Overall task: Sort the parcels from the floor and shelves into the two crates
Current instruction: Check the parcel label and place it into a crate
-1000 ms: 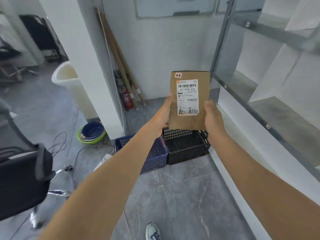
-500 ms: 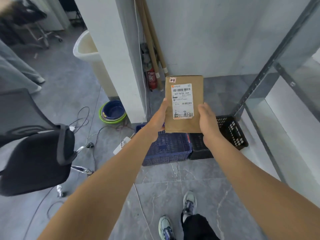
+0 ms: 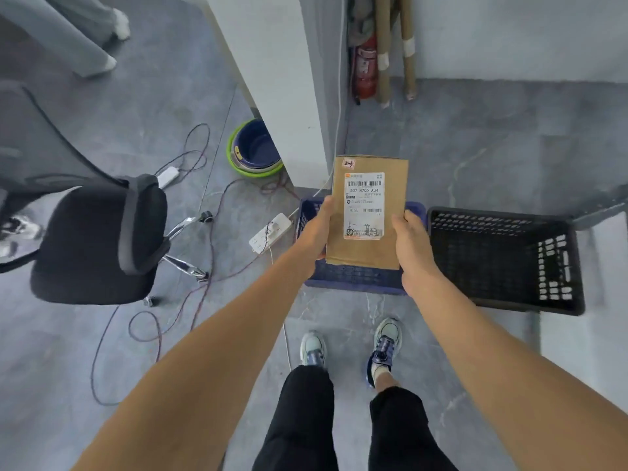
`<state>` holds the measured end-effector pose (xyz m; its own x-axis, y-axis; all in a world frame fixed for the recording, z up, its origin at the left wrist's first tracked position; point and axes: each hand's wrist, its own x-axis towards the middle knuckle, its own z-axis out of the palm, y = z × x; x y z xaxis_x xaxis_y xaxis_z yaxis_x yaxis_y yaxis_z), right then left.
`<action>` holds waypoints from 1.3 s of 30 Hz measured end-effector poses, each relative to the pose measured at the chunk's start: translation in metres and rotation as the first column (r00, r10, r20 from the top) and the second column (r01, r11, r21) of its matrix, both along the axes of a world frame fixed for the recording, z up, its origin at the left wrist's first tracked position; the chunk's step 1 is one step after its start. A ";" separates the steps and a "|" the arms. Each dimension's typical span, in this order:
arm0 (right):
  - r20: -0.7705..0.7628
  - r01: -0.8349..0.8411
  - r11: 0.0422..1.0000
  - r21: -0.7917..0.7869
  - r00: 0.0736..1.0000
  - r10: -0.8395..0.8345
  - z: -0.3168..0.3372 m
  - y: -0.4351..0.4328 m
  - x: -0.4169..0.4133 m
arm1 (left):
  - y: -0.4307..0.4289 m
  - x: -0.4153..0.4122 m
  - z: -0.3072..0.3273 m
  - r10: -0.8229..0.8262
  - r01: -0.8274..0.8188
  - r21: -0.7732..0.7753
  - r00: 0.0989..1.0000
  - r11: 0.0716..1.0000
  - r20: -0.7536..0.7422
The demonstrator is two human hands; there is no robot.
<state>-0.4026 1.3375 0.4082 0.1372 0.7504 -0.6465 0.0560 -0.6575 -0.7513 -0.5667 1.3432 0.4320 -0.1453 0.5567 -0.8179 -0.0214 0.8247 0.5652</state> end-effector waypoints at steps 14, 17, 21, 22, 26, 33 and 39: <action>0.057 0.028 0.958 -0.287 0.998 -0.012 -0.233 0.089 -0.097 | 0.085 -0.096 -0.293 0.039 -0.049 -0.277 0.998 0.960 -0.040; 0.089 0.054 0.945 -0.323 0.996 -0.026 -0.299 0.101 -0.110 | 0.098 -0.106 -0.344 -0.038 0.010 -0.313 0.996 0.950 -0.084; 0.101 0.024 0.938 -0.347 0.995 0.011 -0.383 0.106 -0.119 | 0.119 -0.111 -0.392 -0.335 0.288 -0.285 0.933 0.914 -0.129; 0.095 0.002 0.940 -0.342 0.995 0.033 -0.399 0.108 -0.120 | 0.122 -0.111 -0.411 -0.403 0.349 -0.276 0.899 0.896 -0.170; 0.057 -0.012 0.927 -0.374 0.998 0.036 -0.454 0.112 -0.122 | 0.121 -0.101 -0.475 -0.576 0.502 -0.292 0.764 0.814 -0.291; -0.007 0.054 0.878 -0.475 0.998 -0.066 -0.512 0.121 -0.134 | 0.119 -0.089 -0.532 -0.457 0.349 -0.353 0.839 0.868 -0.294; -0.036 0.089 0.881 -0.464 0.992 -0.119 -0.559 0.124 -0.144 | 0.118 -0.080 -0.556 -0.517 0.416 -0.333 0.792 0.846 -0.324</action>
